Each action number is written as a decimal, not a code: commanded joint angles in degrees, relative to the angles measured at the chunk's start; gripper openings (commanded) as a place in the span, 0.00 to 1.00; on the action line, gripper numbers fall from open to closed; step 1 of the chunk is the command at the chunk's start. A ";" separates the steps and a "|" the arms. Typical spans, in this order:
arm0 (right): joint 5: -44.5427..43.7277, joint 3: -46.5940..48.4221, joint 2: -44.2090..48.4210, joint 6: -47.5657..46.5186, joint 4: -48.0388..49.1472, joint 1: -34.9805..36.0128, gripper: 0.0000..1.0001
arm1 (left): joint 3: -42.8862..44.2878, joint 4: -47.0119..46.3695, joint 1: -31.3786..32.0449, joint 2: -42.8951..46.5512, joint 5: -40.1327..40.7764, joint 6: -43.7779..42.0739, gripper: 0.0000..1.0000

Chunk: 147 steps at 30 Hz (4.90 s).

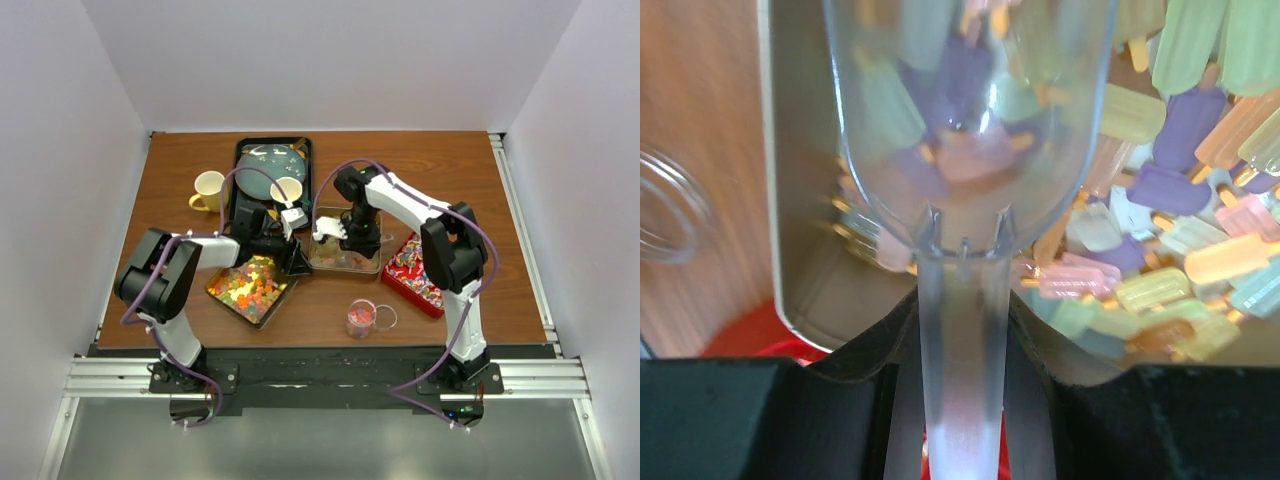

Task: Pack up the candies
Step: Scoop the fake candies from the storage box, then place the fake candies in the packing bottle, then scoop the fake candies from the storage box.

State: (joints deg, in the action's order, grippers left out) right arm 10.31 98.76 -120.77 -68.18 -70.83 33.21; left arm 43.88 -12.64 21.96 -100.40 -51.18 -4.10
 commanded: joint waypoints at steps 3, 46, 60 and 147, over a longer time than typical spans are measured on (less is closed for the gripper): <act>22.03 -0.13 0.97 -3.52 -0.98 -0.95 0.00 | 5.07 4.54 0.11 0.20 -0.33 -3.72 0.53; 32.06 -19.57 21.53 -4.85 6.85 -15.80 0.00 | 20.81 42.00 -4.64 7.23 9.34 -21.48 0.59; 19.59 -15.70 37.53 -9.16 -10.73 -17.92 0.00 | 15.10 36.29 -4.90 16.99 18.04 -15.15 0.78; 16.14 17.61 25.66 17.47 -6.00 9.15 0.00 | 9.91 9.12 -9.12 16.47 -16.06 12.72 0.63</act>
State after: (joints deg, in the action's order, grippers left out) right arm 15.33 113.40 -100.14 -51.16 -76.27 42.02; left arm 51.24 -5.15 12.56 -82.39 -69.06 12.14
